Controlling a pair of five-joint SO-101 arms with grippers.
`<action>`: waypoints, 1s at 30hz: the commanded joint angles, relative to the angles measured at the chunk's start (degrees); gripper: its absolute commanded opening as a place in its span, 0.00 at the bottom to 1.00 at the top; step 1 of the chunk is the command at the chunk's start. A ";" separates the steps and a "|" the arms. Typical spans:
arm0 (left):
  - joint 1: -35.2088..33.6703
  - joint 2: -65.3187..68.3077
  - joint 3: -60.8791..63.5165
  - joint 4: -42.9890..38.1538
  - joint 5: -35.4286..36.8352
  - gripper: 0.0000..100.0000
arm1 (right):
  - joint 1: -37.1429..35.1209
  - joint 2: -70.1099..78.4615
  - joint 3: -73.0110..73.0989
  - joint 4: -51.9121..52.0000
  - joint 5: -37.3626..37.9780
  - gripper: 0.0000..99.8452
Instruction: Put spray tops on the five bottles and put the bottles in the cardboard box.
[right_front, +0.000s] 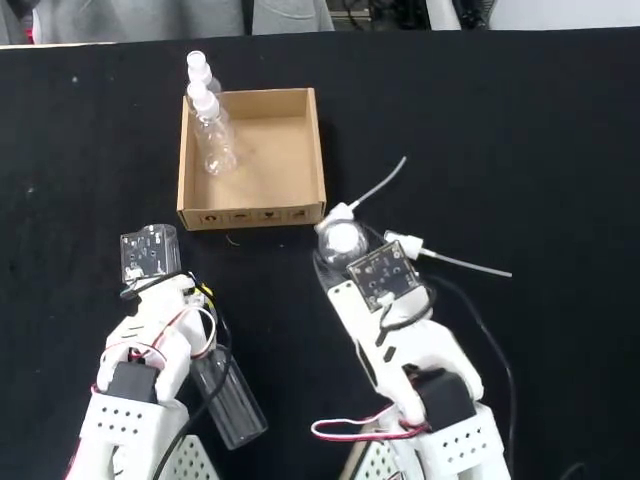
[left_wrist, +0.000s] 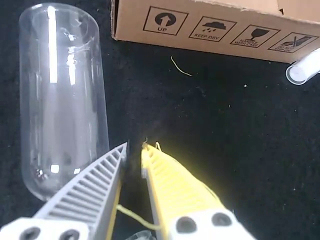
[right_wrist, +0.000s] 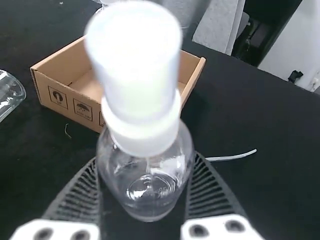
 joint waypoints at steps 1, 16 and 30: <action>-0.40 -0.26 1.45 0.26 0.00 0.04 | 1.67 -0.66 -4.70 0.18 -0.18 0.02; -0.40 -0.26 1.45 0.26 0.00 0.04 | 1.67 -0.57 -9.27 4.92 -0.18 0.01; -0.40 -0.26 1.45 0.26 0.00 0.04 | 1.58 7.43 -15.52 4.57 0.18 0.01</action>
